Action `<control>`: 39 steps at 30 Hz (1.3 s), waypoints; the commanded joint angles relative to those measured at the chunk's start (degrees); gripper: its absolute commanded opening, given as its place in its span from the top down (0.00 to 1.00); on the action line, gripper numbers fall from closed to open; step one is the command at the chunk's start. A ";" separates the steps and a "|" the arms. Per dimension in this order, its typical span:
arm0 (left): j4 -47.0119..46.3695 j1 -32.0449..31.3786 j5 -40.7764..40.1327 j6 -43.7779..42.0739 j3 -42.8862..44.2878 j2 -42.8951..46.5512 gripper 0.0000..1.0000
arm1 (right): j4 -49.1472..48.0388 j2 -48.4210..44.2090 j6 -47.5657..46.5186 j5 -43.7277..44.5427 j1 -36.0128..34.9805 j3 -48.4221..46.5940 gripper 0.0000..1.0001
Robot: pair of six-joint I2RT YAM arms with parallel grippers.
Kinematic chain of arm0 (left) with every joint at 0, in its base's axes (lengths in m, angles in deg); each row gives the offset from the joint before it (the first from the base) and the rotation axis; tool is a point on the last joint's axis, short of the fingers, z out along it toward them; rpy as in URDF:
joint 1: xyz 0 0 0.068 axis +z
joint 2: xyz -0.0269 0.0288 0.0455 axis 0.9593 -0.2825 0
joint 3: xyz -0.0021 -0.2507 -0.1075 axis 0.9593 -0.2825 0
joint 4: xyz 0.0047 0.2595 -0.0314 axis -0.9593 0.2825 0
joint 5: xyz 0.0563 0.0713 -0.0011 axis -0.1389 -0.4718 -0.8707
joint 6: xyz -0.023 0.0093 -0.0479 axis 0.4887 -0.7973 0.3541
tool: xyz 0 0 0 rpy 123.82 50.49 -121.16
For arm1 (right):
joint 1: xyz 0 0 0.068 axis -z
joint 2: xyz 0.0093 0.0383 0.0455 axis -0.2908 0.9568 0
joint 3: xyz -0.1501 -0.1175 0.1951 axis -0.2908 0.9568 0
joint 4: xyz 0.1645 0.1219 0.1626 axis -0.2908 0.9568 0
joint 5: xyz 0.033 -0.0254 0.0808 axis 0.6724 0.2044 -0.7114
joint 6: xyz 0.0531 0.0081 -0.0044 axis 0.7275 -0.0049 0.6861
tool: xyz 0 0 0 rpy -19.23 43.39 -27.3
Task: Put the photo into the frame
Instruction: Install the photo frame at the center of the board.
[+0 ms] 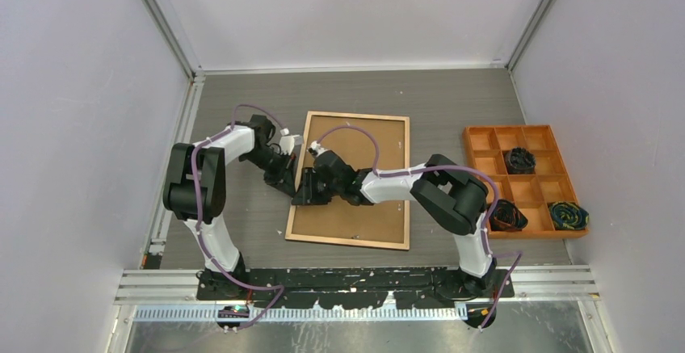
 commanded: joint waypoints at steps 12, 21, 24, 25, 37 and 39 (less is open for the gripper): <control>0.17 0.16 1.15 -2.14 -0.06 -0.33 0.99 | -4.60 2.89 3.50 0.13 -0.09 -2.98 0.63; 1.70 0.52 2.38 -3.25 0.54 -0.13 0.99 | -4.69 -1.30 4.36 1.32 -0.07 -0.12 0.63; 3.59 1.97 3.89 -4.11 2.13 0.26 0.99 | -5.12 -2.90 5.15 1.40 -0.04 1.84 0.63; 4.27 2.64 4.53 -4.39 2.77 0.41 0.99 | -5.25 -3.18 5.27 1.50 -0.03 2.43 0.63; 4.61 5.30 5.51 -5.34 3.45 -0.51 0.77 | -8.57 -2.34 7.61 0.62 -0.04 4.06 0.62; 4.48 5.32 5.91 -5.46 3.13 -1.36 0.76 | -8.80 -2.17 7.99 0.41 -0.05 3.95 0.62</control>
